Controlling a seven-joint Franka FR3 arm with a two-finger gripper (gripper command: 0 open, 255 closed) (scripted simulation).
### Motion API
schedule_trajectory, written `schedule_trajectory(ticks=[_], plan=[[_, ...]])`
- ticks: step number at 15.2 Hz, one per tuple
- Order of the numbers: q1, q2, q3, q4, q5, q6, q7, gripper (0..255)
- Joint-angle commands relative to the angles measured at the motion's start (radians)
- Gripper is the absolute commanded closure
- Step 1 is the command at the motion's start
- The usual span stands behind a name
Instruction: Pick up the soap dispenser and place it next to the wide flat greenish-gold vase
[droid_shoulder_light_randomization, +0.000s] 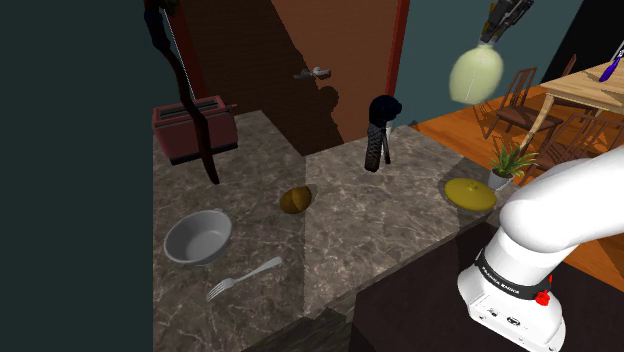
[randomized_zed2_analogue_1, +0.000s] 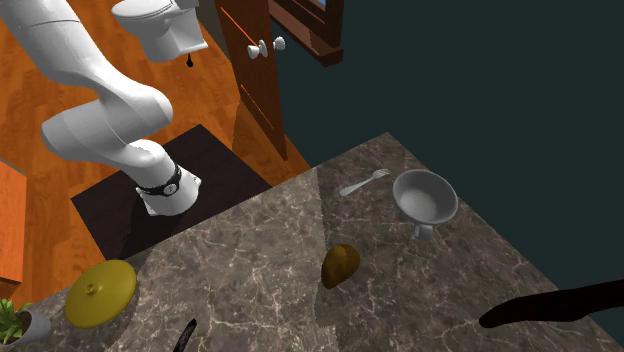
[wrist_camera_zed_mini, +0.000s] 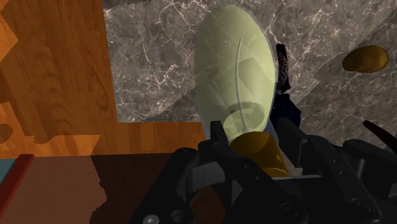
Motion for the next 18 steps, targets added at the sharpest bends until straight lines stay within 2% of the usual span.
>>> schedule_trajectory(ticks=[1, 18], plan=[[-0.005, -0.011, -0.001, -0.037, -0.005, 0.027, -0.003, 255], [-0.033, -0.055, -0.028, -0.295, -0.034, 0.242, -0.03, 255]])
